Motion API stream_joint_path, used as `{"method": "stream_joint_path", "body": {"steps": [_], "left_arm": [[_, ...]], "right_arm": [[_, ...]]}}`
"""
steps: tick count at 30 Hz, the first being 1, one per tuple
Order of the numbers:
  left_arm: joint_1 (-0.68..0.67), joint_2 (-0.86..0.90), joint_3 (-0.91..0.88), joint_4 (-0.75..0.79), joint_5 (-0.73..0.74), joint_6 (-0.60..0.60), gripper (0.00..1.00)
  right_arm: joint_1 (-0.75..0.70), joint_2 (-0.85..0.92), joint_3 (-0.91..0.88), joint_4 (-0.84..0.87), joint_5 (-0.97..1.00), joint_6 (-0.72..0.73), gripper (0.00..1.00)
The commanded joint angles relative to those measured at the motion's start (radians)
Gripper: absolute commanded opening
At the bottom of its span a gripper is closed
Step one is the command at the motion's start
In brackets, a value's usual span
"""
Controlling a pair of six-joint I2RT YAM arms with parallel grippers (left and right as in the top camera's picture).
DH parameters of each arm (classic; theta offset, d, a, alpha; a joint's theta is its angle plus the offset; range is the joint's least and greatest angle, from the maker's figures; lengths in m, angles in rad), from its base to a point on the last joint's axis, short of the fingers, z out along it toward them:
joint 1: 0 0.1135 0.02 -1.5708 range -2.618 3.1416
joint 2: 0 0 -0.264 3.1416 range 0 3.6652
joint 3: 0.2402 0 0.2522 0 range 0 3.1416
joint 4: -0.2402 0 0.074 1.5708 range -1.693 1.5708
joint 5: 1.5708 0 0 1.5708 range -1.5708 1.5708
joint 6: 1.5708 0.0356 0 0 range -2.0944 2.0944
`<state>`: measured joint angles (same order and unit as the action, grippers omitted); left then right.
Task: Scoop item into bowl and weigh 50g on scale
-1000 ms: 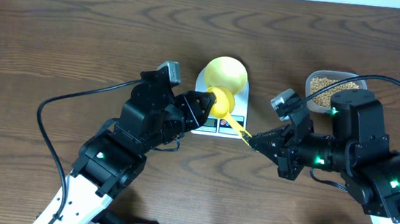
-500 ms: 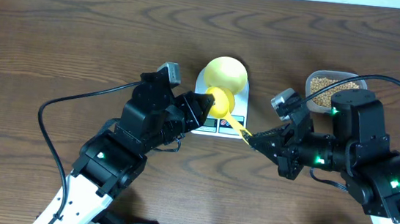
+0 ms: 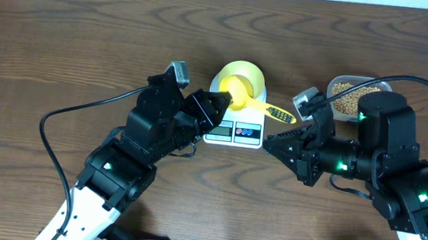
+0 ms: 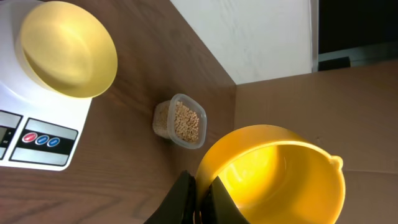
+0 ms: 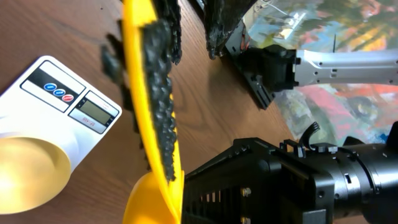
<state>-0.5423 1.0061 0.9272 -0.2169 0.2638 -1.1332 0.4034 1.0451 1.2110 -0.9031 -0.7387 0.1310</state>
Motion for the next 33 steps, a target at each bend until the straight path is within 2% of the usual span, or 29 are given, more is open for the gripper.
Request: {"method": "stream_joint_path", "body": {"steps": [1,3,4,6,11,14,16,19,28,29,33], "left_arm": [[0.003,-0.002,0.013,0.01,0.013,-0.025,0.07],[0.003,-0.002,0.013,0.01,0.008,-0.025,0.07],[0.003,-0.002,0.013,0.01,0.002,-0.024,0.07],[0.003,-0.002,0.013,0.01,-0.022,-0.025,0.07],[0.003,-0.002,0.013,0.005,-0.082,-0.052,0.07],[0.003,-0.002,0.013,-0.01,-0.092,-0.103,0.07],[0.002,-0.002,0.013,-0.013,-0.06,-0.122,0.07],[0.002,-0.002,0.013,-0.025,0.01,-0.117,0.07],[0.002,0.011,0.013,-0.036,0.013,-0.117,0.07],[0.002,0.013,0.013,-0.036,0.013,-0.117,0.07],[0.002,0.015,0.013,-0.036,0.013,-0.117,0.07]], "right_arm": [[0.004,-0.003,0.013,0.006,-0.016,0.024,0.35],[0.003,-0.003,0.013,0.012,-0.015,0.026,0.62],[0.003,-0.004,0.013,0.015,-0.014,0.026,0.71],[-0.008,-0.006,0.014,0.021,0.011,0.054,0.76],[-0.09,-0.03,0.033,0.022,0.034,0.105,0.79],[-0.165,-0.046,0.037,0.046,0.033,0.124,0.86],[-0.203,-0.044,0.037,0.077,0.004,0.174,0.86],[-0.19,-0.011,0.036,0.167,-0.199,0.192,0.84],[-0.111,0.051,0.036,0.247,-0.212,0.267,0.77],[-0.099,0.055,0.036,0.266,-0.202,0.27,0.75],[-0.096,0.058,0.036,0.279,-0.131,0.291,0.56]]}}
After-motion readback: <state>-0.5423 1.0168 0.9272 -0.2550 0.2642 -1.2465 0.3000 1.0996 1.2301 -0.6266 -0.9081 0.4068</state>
